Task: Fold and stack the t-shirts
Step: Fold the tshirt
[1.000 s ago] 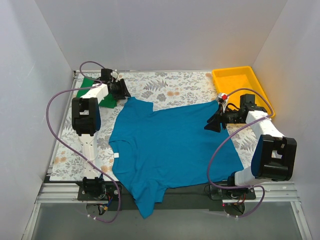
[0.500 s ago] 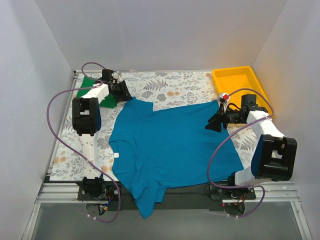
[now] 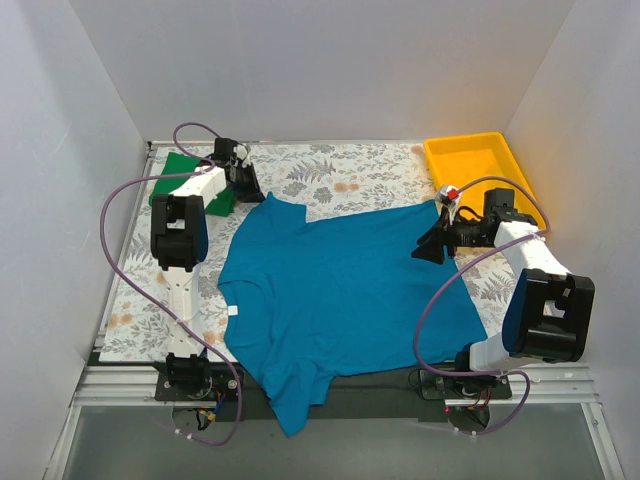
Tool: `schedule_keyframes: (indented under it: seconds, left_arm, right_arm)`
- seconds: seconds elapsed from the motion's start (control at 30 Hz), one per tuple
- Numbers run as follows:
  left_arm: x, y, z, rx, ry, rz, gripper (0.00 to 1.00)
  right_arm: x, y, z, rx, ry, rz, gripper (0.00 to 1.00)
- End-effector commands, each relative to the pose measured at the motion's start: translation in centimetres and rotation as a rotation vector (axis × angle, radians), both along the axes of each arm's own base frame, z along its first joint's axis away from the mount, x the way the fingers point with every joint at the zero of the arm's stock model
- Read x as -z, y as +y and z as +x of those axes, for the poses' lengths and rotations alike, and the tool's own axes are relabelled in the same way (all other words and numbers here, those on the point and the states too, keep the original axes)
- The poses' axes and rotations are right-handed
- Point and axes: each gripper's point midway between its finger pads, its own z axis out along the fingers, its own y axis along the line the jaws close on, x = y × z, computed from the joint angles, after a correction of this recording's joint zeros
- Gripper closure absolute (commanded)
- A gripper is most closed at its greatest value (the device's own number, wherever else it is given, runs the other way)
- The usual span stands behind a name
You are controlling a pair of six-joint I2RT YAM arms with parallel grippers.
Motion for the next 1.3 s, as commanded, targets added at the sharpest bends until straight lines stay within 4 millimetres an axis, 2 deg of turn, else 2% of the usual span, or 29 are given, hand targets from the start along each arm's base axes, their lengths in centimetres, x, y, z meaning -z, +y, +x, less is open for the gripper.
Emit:
schedule_keyframes:
  seconds: [0.0, 0.07, 0.1, 0.2, 0.3, 0.53, 0.7, 0.87, 1.13, 1.23, 1.27]
  left_arm:
    - [-4.7, 0.6, 1.5, -0.030, -0.113, 0.032, 1.00]
    - [-6.4, 0.9, 2.0, -0.047, -0.172, 0.043, 1.00]
    - [-8.3, 1.3, 2.1, -0.064, -0.216, 0.055, 1.00]
    - [-10.8, 1.8, 2.0, -0.079, -0.287, 0.070, 1.00]
    - [-11.6, 2.0, 1.3, -0.085, -0.314, 0.078, 1.00]
    - [-11.3, 1.9, -0.2, -0.068, -0.322, 0.067, 1.00]
    - [-12.1, 1.6, -0.9, -0.055, -0.349, 0.050, 1.00]
    - [-11.9, 1.6, -1.7, -0.054, -0.356, 0.046, 1.00]
    - [-11.8, 2.1, -1.7, -0.074, -0.381, 0.057, 1.00]
    - [-11.0, 1.8, -1.2, -0.066, -0.366, 0.049, 1.00]
    - [-10.2, 1.7, -1.0, -0.062, -0.350, 0.045, 1.00]
  right_arm:
    - [-0.8, 0.1, 0.2, -0.009, -0.027, 0.028, 0.40]
    - [-0.8, 0.0, 0.2, -0.007, -0.026, 0.028, 0.40]
    - [-0.8, 0.0, 0.2, -0.006, -0.026, 0.028, 0.40]
    - [-0.8, 0.0, 0.2, -0.005, -0.025, 0.030, 0.40]
    - [-0.8, -0.1, 0.2, -0.004, -0.024, 0.030, 0.40]
    - [-0.6, -0.2, 0.2, -0.001, -0.019, 0.026, 0.40]
    - [-0.3, -0.3, 0.4, 0.001, -0.014, 0.014, 0.40]
    - [-0.1, -1.0, 1.9, 0.026, -0.005, -0.029, 0.42]
    - [0.5, -1.1, 2.1, 0.032, 0.022, -0.043, 0.42]
    - [0.7, -1.0, 2.0, 0.030, 0.026, -0.041, 0.42]
    - [0.7, -1.1, 2.0, 0.031, 0.025, -0.043, 0.42]
